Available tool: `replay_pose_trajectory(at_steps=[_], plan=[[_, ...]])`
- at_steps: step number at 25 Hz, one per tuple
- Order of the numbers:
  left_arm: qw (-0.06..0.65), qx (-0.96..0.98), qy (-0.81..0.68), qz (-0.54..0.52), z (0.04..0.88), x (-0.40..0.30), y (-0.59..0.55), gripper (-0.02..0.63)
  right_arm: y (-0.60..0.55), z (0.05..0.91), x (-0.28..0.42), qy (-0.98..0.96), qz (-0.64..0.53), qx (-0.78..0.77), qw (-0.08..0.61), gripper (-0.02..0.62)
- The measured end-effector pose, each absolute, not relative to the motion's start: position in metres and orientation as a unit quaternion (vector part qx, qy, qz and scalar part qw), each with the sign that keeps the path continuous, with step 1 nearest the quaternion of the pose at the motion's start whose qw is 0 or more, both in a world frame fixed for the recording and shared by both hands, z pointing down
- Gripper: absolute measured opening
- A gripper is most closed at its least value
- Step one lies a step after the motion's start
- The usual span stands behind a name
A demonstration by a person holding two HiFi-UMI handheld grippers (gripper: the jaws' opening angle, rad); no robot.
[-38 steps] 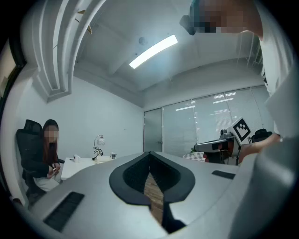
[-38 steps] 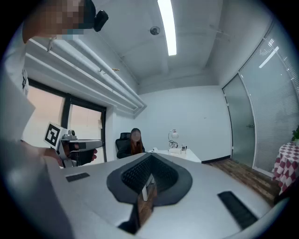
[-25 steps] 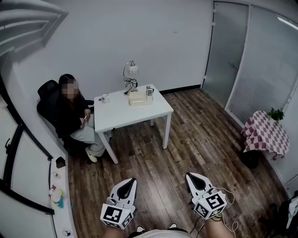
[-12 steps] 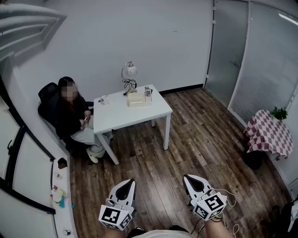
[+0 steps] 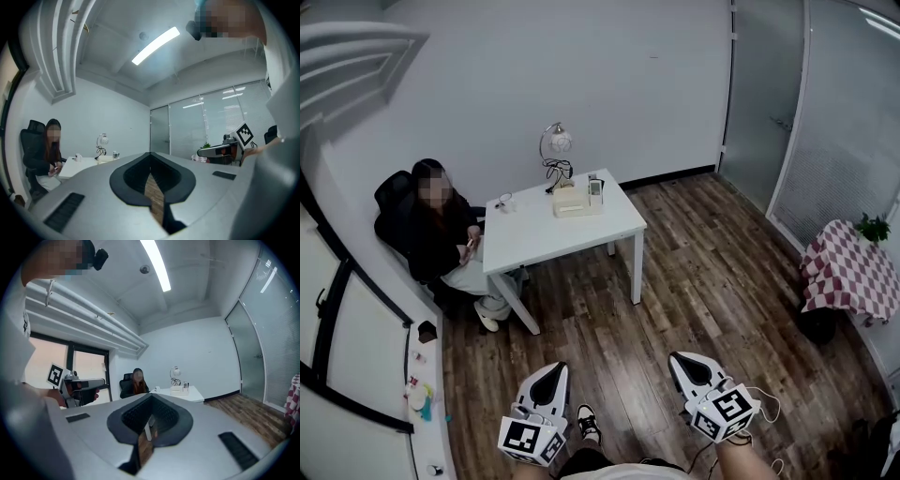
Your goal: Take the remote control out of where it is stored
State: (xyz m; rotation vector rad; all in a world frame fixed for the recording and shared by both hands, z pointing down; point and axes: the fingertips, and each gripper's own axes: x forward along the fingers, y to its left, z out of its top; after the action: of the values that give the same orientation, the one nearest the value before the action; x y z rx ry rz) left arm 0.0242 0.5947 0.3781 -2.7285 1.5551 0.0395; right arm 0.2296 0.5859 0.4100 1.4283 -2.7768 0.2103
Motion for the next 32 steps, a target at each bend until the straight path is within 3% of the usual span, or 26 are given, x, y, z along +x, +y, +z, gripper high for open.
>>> replay_pose_trajectory(at_steps=[8,21,32], plan=[[0.006,-0.877,0.48,0.022,0.382,0.009,0.493,0.008,0.5,0.407,0.214,-0.878,0.036,0.476,0.024,0.003],[0.002,-0.881,0.473,0.009,0.379,-0.101,0.321,0.008,0.332,0.374,0.106,-0.859,0.022,0.51,0.038,0.003],[0.001,-0.885,0.465,0.004,0.389,-0.112,0.235,0.008,0.232,0.389,0.087,-0.86,0.038,0.508,0.034,0.003]])
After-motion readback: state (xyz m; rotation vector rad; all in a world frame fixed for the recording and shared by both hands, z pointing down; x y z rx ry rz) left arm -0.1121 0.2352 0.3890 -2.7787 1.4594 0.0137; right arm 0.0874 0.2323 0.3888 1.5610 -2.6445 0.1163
